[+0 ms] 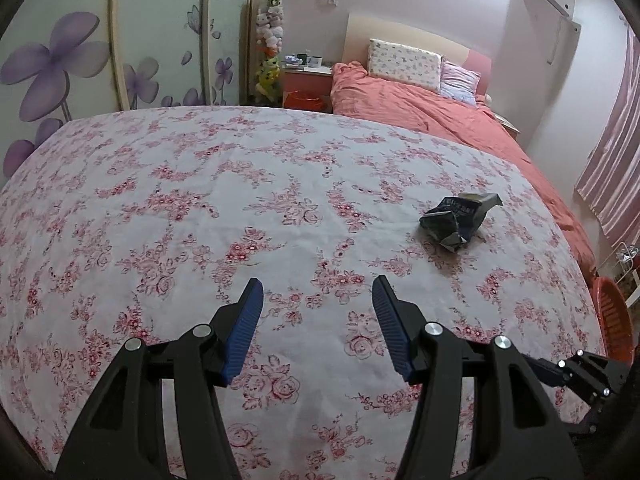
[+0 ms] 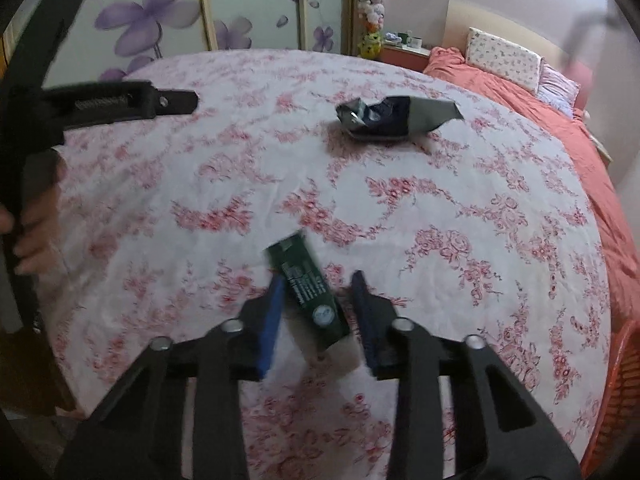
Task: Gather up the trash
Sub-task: 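Close the right tool on the dark green tube and lift it, then close left tool on the dark blue snack bag while right tool holds the tube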
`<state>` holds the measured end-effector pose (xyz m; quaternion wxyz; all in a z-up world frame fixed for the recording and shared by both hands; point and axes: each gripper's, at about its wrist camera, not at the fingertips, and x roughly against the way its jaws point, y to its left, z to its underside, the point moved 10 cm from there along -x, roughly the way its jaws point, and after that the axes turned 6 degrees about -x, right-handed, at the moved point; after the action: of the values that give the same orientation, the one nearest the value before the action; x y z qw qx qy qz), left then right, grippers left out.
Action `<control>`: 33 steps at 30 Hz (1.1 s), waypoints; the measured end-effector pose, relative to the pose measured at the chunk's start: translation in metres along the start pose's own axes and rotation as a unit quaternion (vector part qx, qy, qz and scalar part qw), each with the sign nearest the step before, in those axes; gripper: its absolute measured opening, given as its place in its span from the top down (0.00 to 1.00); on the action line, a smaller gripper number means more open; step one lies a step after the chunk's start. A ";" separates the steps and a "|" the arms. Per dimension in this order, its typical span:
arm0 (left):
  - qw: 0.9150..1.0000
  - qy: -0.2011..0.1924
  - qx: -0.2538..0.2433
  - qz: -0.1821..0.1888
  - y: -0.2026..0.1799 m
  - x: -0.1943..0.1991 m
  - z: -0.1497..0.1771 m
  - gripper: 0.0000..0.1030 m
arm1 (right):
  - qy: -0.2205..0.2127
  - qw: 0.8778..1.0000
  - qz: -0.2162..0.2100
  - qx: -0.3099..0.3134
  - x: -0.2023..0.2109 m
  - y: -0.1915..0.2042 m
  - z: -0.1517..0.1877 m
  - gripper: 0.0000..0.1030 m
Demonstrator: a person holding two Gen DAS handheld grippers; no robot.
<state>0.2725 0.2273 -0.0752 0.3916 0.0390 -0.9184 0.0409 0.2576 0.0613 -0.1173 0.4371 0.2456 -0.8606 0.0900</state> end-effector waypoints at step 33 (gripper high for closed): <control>0.987 0.033 -0.157 0.027 -0.151 -0.113 -0.064 0.17 | -0.036 0.973 0.107 -0.203 0.027 -0.152 0.007 0.81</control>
<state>0.4125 0.0888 -0.1061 0.4218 -0.0490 -0.9007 -0.0921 0.3155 -0.0819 -0.1094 0.4341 0.0609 -0.8975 -0.0492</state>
